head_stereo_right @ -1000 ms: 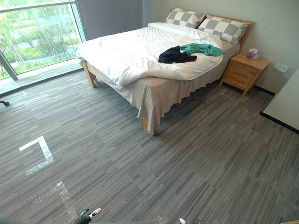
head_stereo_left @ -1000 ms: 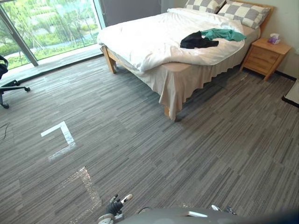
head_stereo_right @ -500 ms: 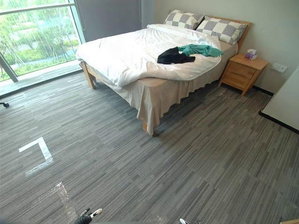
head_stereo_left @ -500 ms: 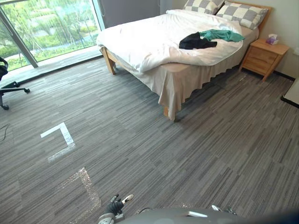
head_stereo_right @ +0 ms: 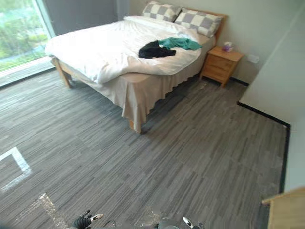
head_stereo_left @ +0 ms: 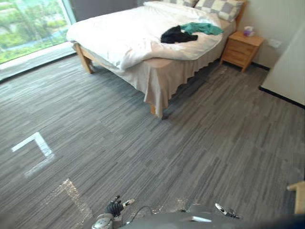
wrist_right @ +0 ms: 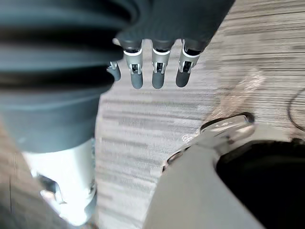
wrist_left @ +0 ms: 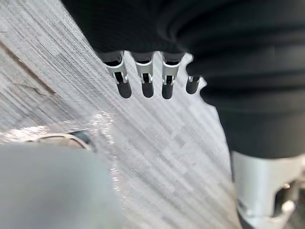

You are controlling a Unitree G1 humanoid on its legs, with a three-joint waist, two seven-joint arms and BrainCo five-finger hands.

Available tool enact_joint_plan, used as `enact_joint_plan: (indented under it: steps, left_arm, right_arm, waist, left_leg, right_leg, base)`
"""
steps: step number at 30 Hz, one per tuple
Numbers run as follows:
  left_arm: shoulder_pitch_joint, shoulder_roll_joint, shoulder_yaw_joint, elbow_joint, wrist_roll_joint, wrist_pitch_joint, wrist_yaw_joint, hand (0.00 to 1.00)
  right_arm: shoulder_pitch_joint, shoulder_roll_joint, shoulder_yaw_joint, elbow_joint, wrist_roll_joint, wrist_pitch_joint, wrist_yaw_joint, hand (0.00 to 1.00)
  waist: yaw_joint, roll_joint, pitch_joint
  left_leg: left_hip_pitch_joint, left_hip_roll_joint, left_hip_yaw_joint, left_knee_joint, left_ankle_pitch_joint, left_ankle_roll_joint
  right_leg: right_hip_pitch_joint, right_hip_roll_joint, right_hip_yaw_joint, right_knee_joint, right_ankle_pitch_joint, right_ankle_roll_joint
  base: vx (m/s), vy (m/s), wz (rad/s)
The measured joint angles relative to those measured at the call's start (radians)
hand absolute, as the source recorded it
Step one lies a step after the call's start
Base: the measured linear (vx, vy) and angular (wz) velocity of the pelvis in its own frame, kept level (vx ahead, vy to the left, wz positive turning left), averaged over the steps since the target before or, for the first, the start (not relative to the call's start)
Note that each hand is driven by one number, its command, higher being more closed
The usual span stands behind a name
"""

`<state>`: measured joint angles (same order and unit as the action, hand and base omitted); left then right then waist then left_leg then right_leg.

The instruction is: Tidy the bed and pick cloth on bed and put in laundry

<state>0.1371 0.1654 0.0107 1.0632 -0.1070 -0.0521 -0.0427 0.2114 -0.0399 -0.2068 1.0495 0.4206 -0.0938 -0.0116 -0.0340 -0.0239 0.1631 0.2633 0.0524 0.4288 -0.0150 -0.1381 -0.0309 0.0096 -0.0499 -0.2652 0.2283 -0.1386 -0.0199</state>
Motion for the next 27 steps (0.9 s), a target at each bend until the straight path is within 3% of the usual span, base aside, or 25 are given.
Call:
enact_joint_plan:
  steps: [1, 2, 3, 5, 6, 9, 11, 12, 13, 14, 15, 16, 17, 18, 19, 21, 22, 23, 24, 25, 26, 27]
  left_arm:
    - [-0.001, 0.000, -0.001, 0.000, 0.005, 0.001, 0.001, 0.00]
    - [-0.014, -0.007, -0.002, -0.002, 0.011, 0.009, 0.007, 0.00]
    - [-0.022, -0.011, 0.000, -0.002, 0.011, 0.018, 0.008, 0.00]
    - [-0.023, -0.022, 0.005, -0.002, 0.011, 0.043, 0.019, 0.00]
    - [-0.019, -0.022, 0.008, -0.003, 0.011, 0.047, 0.018, 0.00]
    - [-0.013, 0.003, 0.019, -0.003, 0.012, 0.057, 0.016, 0.00]
    - [-0.003, -0.004, 0.031, -0.001, 0.011, 0.070, 0.017, 0.00]
    - [0.000, -0.007, 0.037, -0.005, 0.008, 0.068, 0.014, 0.00]
    - [-0.008, -0.007, 0.038, -0.010, 0.008, 0.069, 0.010, 0.00]
    - [-0.009, -0.010, 0.034, -0.020, 0.006, 0.067, 0.003, 0.00]
    - [-0.022, -0.023, 0.032, -0.026, -0.010, 0.048, 0.009, 0.00]
    - [-0.030, -0.027, 0.031, -0.028, -0.018, 0.041, 0.009, 0.00]
    - [-0.044, -0.030, 0.028, -0.036, -0.034, 0.025, 0.005, 0.00]
    - [-0.044, -0.031, 0.028, -0.062, -0.038, 0.011, 0.003, 0.00]
    - [-0.044, -0.032, 0.027, -0.069, -0.039, 0.006, 0.002, 0.00]
    - [-0.058, -0.038, 0.029, -0.109, -0.042, -0.021, -0.011, 0.00]
    - [-0.062, -0.037, 0.030, -0.108, -0.042, -0.024, -0.017, 0.00]
    - [-0.073, -0.038, 0.029, -0.111, -0.041, -0.033, -0.024, 0.00]
    - [-0.075, -0.039, 0.028, -0.108, -0.041, -0.035, -0.023, 0.00]
    - [-0.073, -0.040, 0.028, -0.108, -0.041, -0.036, -0.023, 0.00]
    - [-0.066, -0.045, 0.025, -0.106, -0.043, -0.038, -0.023, 0.00]
    - [-0.066, -0.051, 0.022, -0.101, -0.049, -0.038, -0.023, 0.00]
  right_arm:
    - [0.000, 0.001, -0.005, 0.000, 0.001, 0.001, 0.000, 0.00]
    - [0.000, 0.002, -0.037, -0.004, 0.006, 0.008, 0.000, 0.00]
    - [0.001, 0.003, -0.053, -0.006, 0.008, 0.012, -0.001, 0.00]
    - [0.025, 0.003, -0.070, -0.016, 0.006, 0.037, -0.012, 0.00]
    - [0.029, 0.003, -0.070, -0.016, 0.003, 0.042, -0.015, 0.00]
    - [0.070, 0.034, -0.083, -0.010, -0.036, 0.081, -0.024, 0.00]
    - [0.083, 0.031, -0.104, 0.004, -0.053, 0.109, -0.022, 0.00]
    - [0.070, 0.011, -0.108, 0.026, -0.080, 0.120, -0.017, 0.00]
    - [0.060, 0.003, -0.106, 0.043, -0.097, 0.120, -0.017, 0.00]
    - [0.033, -0.016, -0.098, 0.049, -0.123, 0.119, -0.013, 0.00]
    - [0.009, -0.039, -0.098, 0.048, -0.134, 0.111, -0.003, 0.00]
    - [-0.002, -0.044, -0.096, 0.048, -0.137, 0.110, 0.002, 0.00]
    - [-0.037, -0.064, -0.085, 0.056, -0.165, 0.107, 0.017, 0.00]
    - [-0.063, -0.072, -0.076, 0.055, -0.169, 0.106, 0.022, 0.00]
    - [-0.077, -0.074, -0.072, 0.055, -0.169, 0.105, 0.025, 0.00]
    - [-0.151, -0.076, -0.061, 0.056, -0.169, 0.103, 0.037, 0.00]
    - [-0.165, -0.074, -0.061, 0.056, -0.169, 0.103, 0.039, 0.00]
    - [-0.186, -0.066, -0.063, 0.051, -0.169, 0.102, 0.046, 0.00]
    - [-0.190, -0.056, -0.067, 0.035, -0.169, 0.100, 0.048, 0.00]
    - [-0.191, -0.053, -0.068, 0.033, -0.169, 0.099, 0.048, 0.00]
    - [-0.187, -0.049, -0.069, 0.029, -0.170, 0.098, 0.049, 0.00]
    - [-0.185, -0.049, -0.069, 0.029, -0.170, 0.096, 0.048, 0.00]
  waist:
    - [-0.006, 0.004, 0.004]
    - [-0.007, 0.018, 0.027]
    - [-0.005, 0.026, 0.040]
    - [-0.003, 0.043, 0.056]
    - [-0.004, 0.042, 0.054]
    - [-0.012, 0.001, 0.040]
    - [-0.037, 0.011, 0.022]
    - [-0.036, 0.036, 0.029]
    - [-0.034, 0.040, 0.029]
    - [-0.033, 0.047, 0.032]
    - [-0.034, 0.071, 0.054]
    - [-0.034, 0.080, 0.062]
    - [-0.030, 0.088, 0.076]
    - [-0.024, 0.079, 0.077]
    - [-0.020, 0.079, 0.077]
    - [0.024, 0.076, 0.087]
    - [0.032, 0.071, 0.090]
    - [0.050, 0.056, 0.098]
    - [0.054, 0.054, 0.099]
    - [0.054, 0.056, 0.098]
    - [0.048, 0.072, 0.088]
    - [0.047, 0.081, 0.087]
  left_leg:
    - [0.000, 0.004, 0.000, -0.001, 0.002, 0.003]
    - [0.009, 0.023, 0.002, -0.003, -0.011, 0.011]
    - [0.016, 0.032, 0.006, -0.001, -0.019, 0.000]
    - [0.042, 0.086, 0.047, 0.028, -0.053, -0.036]
    - [0.049, 0.094, 0.056, 0.032, -0.059, -0.047]
    - [0.071, 0.147, 0.073, 0.123, -0.145, -0.115]
    - [0.072, 0.200, 0.067, 0.185, -0.185, -0.096]
    - [0.033, 0.271, 0.032, 0.349, -0.172, -0.026]
    - [-0.003, 0.302, 0.013, 0.444, -0.142, 0.003]
    - [-0.079, 0.354, -0.037, 0.632, -0.039, 0.047]
    - [-0.154, 0.397, -0.095, 0.839, -0.011, 0.031]
    - [-0.176, 0.401, -0.116, 0.898, -0.026, 0.026]
    - [-0.250, 0.375, -0.167, 1.024, -0.068, 0.012]
    - [-0.320, 0.323, -0.181, 1.057, -0.091, 0.008]
    - [-0.351, 0.302, -0.186, 1.057, -0.098, 0.006]
    - [-0.503, 0.191, -0.156, 0.956, -0.145, 0.014]
    - [-0.519, 0.169, -0.137, 0.909, -0.144, 0.014]
    - [-0.531, 0.103, -0.076, 0.733, -0.126, 0.013]
    - [-0.525, 0.057, -0.014, 0.525, -0.054, 0.022]
    - [-0.522, 0.046, 0.004, 0.455, -0.023, 0.018]
    - [-0.517, 0.032, 0.037, 0.267, 0.052, 0.011]
    - [-0.519, 0.033, 0.049, 0.224, 0.112, 0.051]
  right_leg:
    - [0.002, 0.004, -0.001, -0.007, 0.005, -0.001]
    - [-0.021, 0.008, -0.008, 0.056, -0.003, 0.038]
    - [-0.045, 0.002, -0.018, 0.110, -0.018, 0.040]
    - [-0.157, -0.059, -0.033, 0.214, -0.050, 0.036]
    - [-0.178, -0.072, -0.032, 0.218, -0.046, 0.044]
    - [-0.272, -0.153, -0.010, 0.229, -0.001, 0.062]
    - [-0.270, -0.123, -0.009, 0.231, 0.017, 0.056]
    - [-0.243, -0.074, -0.008, 0.246, -0.016, 0.017]
    - [-0.235, -0.061, -0.008, 0.246, -0.022, -0.002]
    - [-0.197, -0.034, -0.009, 0.228, -0.044, -0.031]
    - [-0.112, 0.007, -0.005, 0.169, -0.062, -0.051]
    - [-0.079, 0.018, -0.004, 0.144, -0.063, -0.053]
    - [0.029, 0.030, -0.002, 0.064, -0.070, -0.058]
    - [0.104, 0.030, 0.005, 0.002, -0.078, -0.054]
    - [0.126, 0.030, 0.005, -0.018, -0.079, -0.054]
    - [0.224, 0.022, 0.034, -0.098, -0.087, -0.056]
    - [0.244, 0.014, 0.040, -0.112, -0.090, -0.048]
    - [0.296, -0.018, 0.050, -0.133, -0.105, -0.022]
    - [0.349, -0.041, 0.049, -0.162, -0.121, 0.000]
    - [0.366, -0.044, 0.051, -0.172, -0.128, 0.009]
    - [0.406, -0.039, 0.055, -0.199, -0.145, 0.028]
    - [0.425, -0.033, 0.060, -0.210, -0.152, 0.032]
  base:
    - [0.02, -0.083, -0.08]
    - [0.02, -0.067, -0.14]
    - [0.00, -0.054, -0.21]
    - [0.05, -0.004, -0.35]
    - [0.13, -0.025, -0.44]
    - [0.38, -0.246, -0.19]
    - [0.44, -0.286, 0.01]
    - [0.47, -0.240, -0.28]
    - [0.70, -0.400, -0.49]
    - [0.71, -0.397, -0.47]
    - [0.70, -0.372, -0.32]
    - [0.59, -0.212, -0.14]
    - [0.57, -0.160, -0.03]
    - [0.55, -0.137, -0.02]
    - [0.51, -0.088, -0.19]
    - [0.52, -0.017, -0.46]
    - [0.58, 0.043, -0.59]
    - [0.71, 0.105, -0.52]
    - [0.58, 0.095, -0.47]
    - [0.58, 0.135, -0.35]
    - [0.51, 0.155, -0.24]
    - [0.74, 0.240, -0.17]
